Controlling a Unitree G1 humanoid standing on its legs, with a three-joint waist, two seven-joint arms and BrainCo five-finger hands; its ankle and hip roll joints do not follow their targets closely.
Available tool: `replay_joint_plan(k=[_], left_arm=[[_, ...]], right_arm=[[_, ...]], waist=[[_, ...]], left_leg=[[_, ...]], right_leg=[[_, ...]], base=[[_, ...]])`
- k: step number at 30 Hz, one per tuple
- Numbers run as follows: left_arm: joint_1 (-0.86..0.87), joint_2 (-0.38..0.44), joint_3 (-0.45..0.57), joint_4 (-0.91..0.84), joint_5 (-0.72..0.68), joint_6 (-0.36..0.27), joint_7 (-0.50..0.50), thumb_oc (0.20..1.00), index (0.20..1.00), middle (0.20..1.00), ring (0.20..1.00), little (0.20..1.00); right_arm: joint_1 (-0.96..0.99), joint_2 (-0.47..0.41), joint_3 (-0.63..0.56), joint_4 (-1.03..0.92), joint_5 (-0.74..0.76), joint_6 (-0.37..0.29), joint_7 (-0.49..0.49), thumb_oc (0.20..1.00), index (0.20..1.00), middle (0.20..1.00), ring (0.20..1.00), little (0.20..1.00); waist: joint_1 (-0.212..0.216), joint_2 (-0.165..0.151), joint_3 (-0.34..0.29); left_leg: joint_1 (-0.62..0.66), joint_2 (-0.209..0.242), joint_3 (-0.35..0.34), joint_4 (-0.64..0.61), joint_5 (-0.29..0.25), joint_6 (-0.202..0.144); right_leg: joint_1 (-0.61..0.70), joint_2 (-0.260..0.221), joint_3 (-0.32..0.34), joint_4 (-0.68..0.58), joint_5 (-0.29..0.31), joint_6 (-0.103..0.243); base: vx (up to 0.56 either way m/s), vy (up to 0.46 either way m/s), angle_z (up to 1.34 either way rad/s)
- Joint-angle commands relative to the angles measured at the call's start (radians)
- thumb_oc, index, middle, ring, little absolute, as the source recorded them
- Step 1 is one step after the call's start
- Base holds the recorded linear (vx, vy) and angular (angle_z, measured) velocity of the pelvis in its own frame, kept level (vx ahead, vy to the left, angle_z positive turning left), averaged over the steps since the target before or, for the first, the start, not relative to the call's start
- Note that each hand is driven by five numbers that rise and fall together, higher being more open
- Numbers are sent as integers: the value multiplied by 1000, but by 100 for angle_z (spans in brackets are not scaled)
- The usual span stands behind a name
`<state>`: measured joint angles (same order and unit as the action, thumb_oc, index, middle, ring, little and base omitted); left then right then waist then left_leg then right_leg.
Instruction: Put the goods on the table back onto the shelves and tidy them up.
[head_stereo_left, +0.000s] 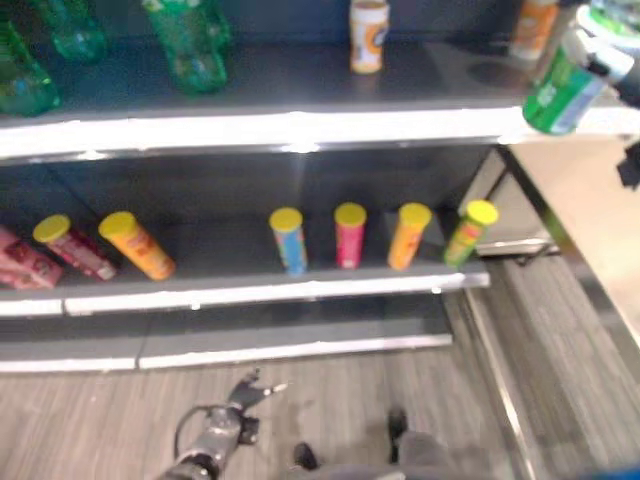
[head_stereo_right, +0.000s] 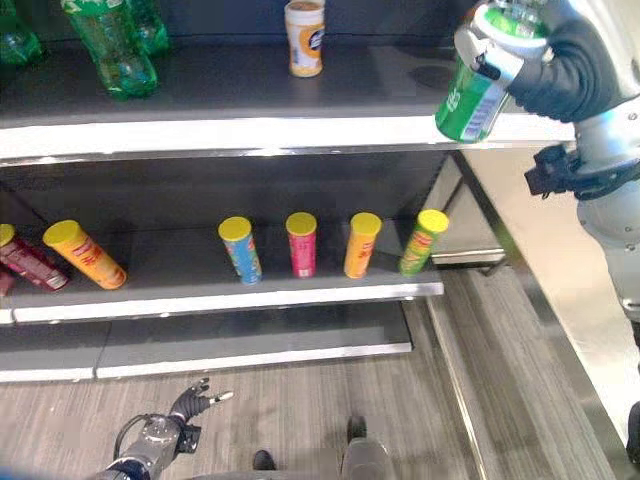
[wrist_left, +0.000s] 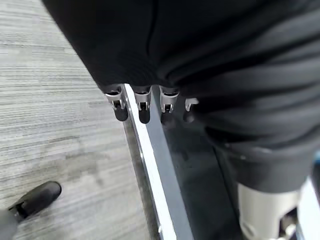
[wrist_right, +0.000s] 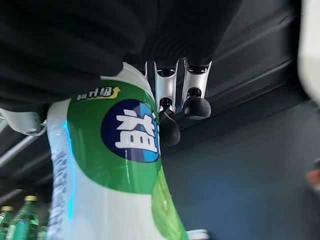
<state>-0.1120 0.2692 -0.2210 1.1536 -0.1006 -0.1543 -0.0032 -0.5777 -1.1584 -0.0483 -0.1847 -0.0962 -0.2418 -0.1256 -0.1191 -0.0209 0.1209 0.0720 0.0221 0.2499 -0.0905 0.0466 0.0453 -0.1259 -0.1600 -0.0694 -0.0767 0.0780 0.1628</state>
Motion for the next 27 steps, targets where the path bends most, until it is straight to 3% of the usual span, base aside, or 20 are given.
replay_joint_plan(k=[1, 7, 16, 20, 27], left_arm=[[56, 19, -8, -7, 12, -18, 3, 1000, 1000, 1000, 1000, 1000], [98, -2, -16, 6, 2, -13, -2, 1000, 1000, 1000, 1000, 1000], [119, -2, -25, 13, -21, -3, -5, 1000, 1000, 1000, 1000, 1000], [116, 9, -36, 15, -41, -3, -3, 1000, 1000, 1000, 1000, 1000], [112, 5, -39, 17, -55, -4, 1, 1000, 1000, 1000, 1000, 1000]], right_arm=[[-88, -23, 12, 24, 55, 12, -11, 200, 200, 200, 200, 200], [-164, -8, 130, 68, 83, 12, 37, 200, 200, 200, 200, 200], [-315, -1, 319, 232, 43, 41, 56, 200, 200, 200, 200, 200], [-456, 16, 475, 393, 37, 54, 66, 200, 200, 200, 200, 200], [-533, 39, 556, 488, 14, 61, 65, 200, 200, 200, 200, 200]], waist=[[38, -7, -13], [83, -12, -52], [121, -14, -61], [143, -14, -70], [148, -7, -75]], left_leg=[[15, 65, 80, 3, -31, -141], [29, 68, 71, 3, -33, -161], [43, 77, 62, 5, -19, -179], [44, 81, 54, 13, -12, -186], [46, 82, 51, 15, -8, -188]], right_leg=[[104, -7, -14, 106, -70, 11], [224, -3, -119, -3, -70, 6], [275, 8, -163, -7, -95, -9], [295, 14, -189, -10, -104, -16], [305, 18, -202, -8, -109, -20]], base=[[52, -49, 98], [74, -76, 16], [21, -63, 14], [1, -76, 13], [8, -36, 11]])
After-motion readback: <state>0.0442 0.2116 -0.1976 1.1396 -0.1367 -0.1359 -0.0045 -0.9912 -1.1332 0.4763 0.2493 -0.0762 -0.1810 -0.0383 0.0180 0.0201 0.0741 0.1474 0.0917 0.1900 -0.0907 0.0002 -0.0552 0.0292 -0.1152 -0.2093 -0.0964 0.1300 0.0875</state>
